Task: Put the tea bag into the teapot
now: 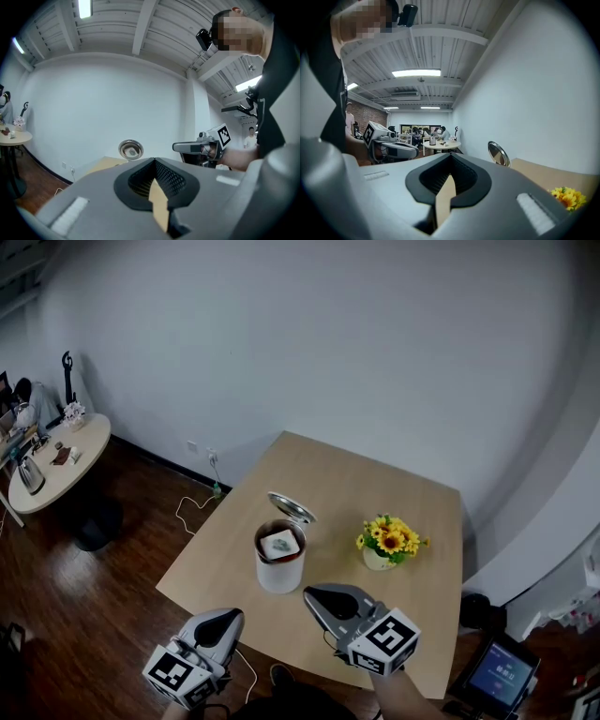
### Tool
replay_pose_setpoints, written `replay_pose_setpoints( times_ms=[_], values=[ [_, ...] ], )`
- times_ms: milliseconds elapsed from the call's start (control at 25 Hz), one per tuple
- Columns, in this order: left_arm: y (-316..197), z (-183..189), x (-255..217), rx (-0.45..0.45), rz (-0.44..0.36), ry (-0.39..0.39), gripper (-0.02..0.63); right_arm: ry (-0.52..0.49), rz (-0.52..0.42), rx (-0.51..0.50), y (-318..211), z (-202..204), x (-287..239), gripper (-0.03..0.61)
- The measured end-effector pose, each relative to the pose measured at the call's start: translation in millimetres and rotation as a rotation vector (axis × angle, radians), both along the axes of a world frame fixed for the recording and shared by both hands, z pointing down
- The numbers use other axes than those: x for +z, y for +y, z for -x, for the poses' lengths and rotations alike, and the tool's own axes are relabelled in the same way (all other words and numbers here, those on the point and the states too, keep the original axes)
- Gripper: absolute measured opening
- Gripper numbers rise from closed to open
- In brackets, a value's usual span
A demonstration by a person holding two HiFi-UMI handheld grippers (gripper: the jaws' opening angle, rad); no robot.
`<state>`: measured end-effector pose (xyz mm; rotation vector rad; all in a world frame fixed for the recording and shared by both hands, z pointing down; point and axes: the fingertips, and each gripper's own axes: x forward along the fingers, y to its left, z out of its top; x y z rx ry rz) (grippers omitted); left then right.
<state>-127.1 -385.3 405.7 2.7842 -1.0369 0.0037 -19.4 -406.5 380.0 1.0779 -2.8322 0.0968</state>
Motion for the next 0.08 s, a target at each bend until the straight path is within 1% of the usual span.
replay_pose_setpoints(
  times_ms=[80],
  values=[
    [0.9, 0.1, 1.4, 0.004, 0.004, -0.006, 0.005, -0.001, 0.001, 0.001, 0.0, 0.1, 0.0, 0.002]
  ],
)
